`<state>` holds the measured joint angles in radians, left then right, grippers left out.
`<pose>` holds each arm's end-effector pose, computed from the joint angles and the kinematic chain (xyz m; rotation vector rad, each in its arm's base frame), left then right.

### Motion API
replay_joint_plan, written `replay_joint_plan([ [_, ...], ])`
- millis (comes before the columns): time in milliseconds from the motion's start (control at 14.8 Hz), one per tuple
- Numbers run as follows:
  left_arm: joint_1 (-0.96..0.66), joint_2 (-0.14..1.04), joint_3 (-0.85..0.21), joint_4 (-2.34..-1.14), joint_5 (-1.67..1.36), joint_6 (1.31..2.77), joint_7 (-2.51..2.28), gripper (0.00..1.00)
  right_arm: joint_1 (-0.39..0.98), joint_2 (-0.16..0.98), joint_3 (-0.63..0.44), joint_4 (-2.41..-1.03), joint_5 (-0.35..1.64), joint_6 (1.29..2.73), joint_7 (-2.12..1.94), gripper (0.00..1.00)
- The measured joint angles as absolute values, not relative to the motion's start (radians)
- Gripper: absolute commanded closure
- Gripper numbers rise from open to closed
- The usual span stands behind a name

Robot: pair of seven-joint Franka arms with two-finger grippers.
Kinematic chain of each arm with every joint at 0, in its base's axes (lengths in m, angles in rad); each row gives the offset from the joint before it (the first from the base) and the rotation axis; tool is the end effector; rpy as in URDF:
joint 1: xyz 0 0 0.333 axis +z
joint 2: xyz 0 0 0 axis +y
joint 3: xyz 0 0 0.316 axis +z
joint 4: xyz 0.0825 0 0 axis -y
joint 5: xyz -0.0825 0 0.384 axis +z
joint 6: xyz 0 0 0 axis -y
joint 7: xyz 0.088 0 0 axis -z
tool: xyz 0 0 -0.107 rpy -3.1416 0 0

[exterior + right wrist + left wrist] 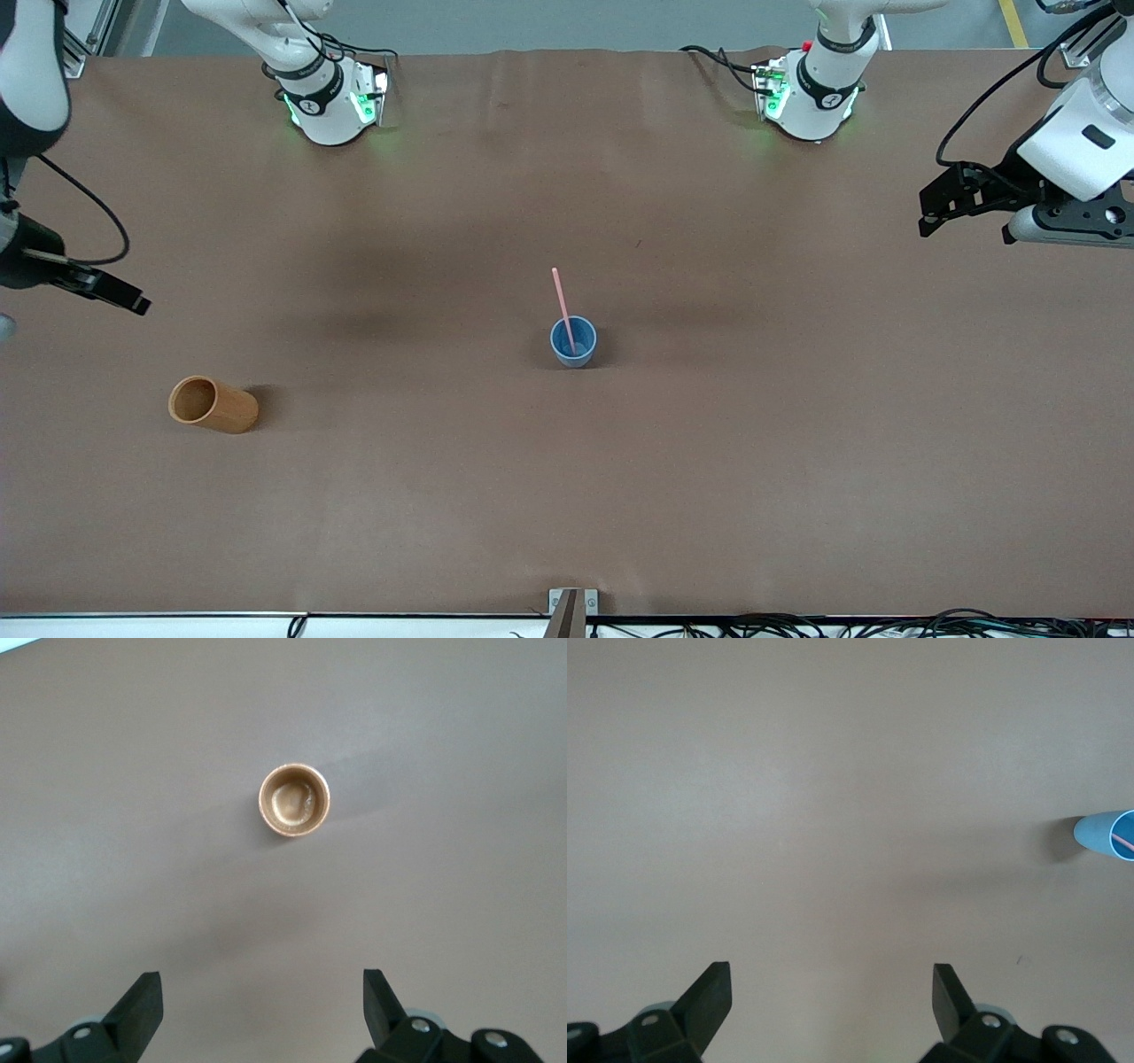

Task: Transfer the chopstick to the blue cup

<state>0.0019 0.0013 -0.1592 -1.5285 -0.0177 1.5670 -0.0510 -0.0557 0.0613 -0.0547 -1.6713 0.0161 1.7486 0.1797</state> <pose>0.5480 -0.0888 0.6434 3.1150 -0.1663 0.0548 0.5804 -0.0621 0.5574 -3.0950 0.4562 -0.0245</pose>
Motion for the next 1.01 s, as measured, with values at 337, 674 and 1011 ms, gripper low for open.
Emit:
replay_joint_plan([
  [337, 0.002, 0.001, -0.159, -1.528, -0.018, 1.567, -0.051, 0.0, -0.053, 0.035, -0.034, -1.497, 0.015, 1.613, 0.013, 0.0],
  [674, 0.004, 0.001, -0.158, -1.528, -0.018, 1.567, -0.051, 0.0, -0.052, 0.03, -0.026, -1.419, 0.015, 1.506, -0.077, 0.0],
  [1011, 0.005, 0.002, -0.152, -1.52, -0.018, 1.568, -0.051, 0.0, -0.052, 0.03, -0.026, -1.342, 0.016, 1.418, -0.082, 0.0],
])
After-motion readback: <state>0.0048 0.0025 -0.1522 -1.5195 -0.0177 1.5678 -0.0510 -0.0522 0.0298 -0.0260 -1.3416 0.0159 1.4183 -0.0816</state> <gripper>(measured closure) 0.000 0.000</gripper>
